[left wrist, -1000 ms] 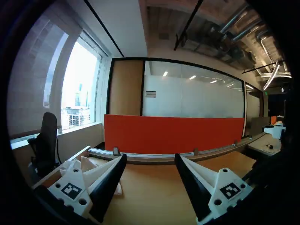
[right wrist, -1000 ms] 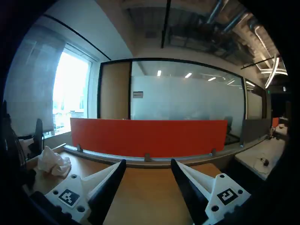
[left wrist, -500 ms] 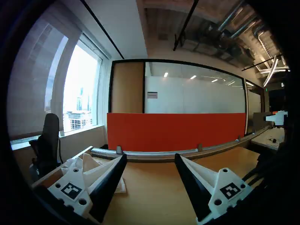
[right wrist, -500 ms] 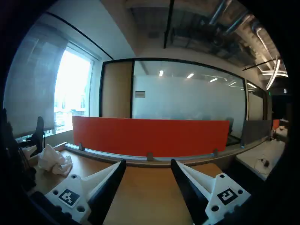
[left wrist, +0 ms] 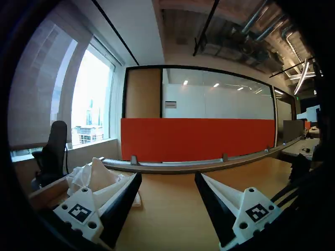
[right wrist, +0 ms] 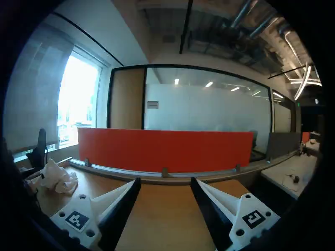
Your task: Fold towel
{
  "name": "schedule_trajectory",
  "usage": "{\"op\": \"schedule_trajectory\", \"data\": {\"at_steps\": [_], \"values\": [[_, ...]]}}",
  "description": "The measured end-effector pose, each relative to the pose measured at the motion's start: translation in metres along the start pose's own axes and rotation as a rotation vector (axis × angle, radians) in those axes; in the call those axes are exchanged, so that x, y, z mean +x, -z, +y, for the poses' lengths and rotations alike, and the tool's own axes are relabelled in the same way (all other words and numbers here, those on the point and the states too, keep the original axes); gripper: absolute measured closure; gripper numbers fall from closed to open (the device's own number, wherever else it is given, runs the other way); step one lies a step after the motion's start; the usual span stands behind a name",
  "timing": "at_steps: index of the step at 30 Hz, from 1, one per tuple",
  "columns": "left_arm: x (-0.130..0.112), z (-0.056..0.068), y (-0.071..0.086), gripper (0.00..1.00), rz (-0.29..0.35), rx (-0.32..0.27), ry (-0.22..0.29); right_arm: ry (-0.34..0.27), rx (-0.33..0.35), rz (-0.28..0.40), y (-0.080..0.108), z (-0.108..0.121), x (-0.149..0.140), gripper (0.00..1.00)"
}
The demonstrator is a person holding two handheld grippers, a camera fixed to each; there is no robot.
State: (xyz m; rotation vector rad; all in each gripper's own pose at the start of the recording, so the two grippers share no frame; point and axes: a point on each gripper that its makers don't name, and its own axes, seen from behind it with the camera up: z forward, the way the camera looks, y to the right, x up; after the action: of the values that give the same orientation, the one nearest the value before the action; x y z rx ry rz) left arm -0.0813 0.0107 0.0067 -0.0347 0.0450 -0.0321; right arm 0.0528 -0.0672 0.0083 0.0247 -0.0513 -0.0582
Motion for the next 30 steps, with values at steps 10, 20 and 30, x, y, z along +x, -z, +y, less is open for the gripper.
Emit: {"op": "schedule_trajectory", "data": {"at_steps": [10, 20, 30], "values": [[-0.043, -0.006, 0.006, 0.06, 0.005, 0.017, 0.000, 0.015, 0.002, 0.001, -0.001, -0.001, -0.022, 0.08], [-0.075, -0.007, 0.009, 0.06, 0.014, 0.029, -0.005, 0.024, 0.004, 0.005, -0.004, -0.002, -0.043, 0.08], [-0.100, -0.009, 0.011, 0.06, 0.013, 0.042, 0.004, 0.032, -0.002, 0.009, -0.003, 0.001, -0.052, 0.08]]}}
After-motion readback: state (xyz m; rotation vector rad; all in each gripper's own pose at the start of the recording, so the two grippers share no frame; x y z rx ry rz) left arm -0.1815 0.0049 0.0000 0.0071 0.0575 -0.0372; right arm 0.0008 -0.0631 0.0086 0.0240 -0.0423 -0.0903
